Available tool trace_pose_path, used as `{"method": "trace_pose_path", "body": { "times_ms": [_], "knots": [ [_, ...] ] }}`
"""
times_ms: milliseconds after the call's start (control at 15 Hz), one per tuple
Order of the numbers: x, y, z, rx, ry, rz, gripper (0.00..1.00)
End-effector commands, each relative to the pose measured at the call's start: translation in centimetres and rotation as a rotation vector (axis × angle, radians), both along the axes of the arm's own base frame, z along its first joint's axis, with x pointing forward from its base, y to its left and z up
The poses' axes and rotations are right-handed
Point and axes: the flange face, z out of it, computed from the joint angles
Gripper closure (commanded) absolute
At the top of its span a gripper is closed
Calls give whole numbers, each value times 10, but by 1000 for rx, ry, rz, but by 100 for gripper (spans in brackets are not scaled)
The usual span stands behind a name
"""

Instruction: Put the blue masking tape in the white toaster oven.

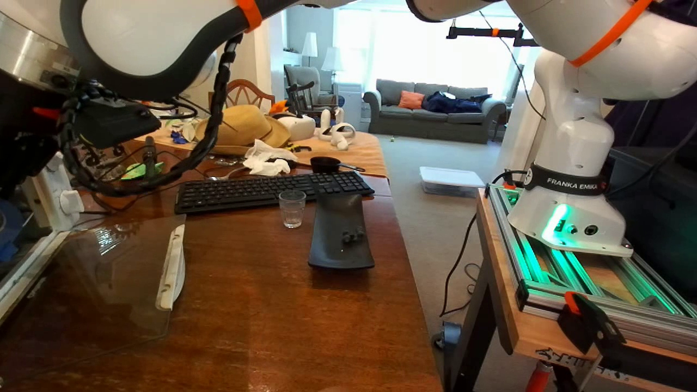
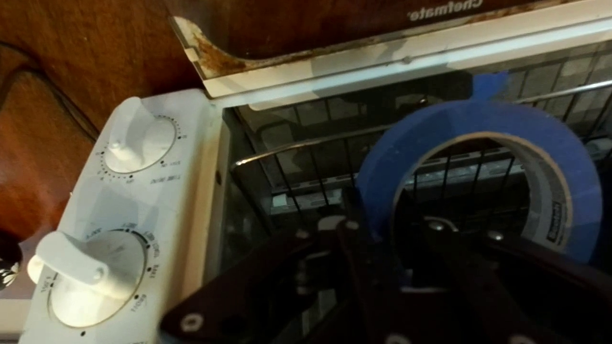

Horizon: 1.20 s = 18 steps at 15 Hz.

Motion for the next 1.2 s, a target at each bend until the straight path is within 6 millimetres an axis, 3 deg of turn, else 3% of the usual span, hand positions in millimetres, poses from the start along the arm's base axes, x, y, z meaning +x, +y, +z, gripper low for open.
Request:
{"method": "trace_pose_path", "body": {
  "times_ms": [0,800,867,1000,1133],
  "knots": [
    [10,7,-3,-2,-20,15,95],
    [18,14,-10,-30,-10,46,95],
    [19,14,-9,-32,-6,49,56],
    [20,15,-10,-38,-2,51,48],
    [20,16,-11,-38,-1,56,33]
  ]
}}
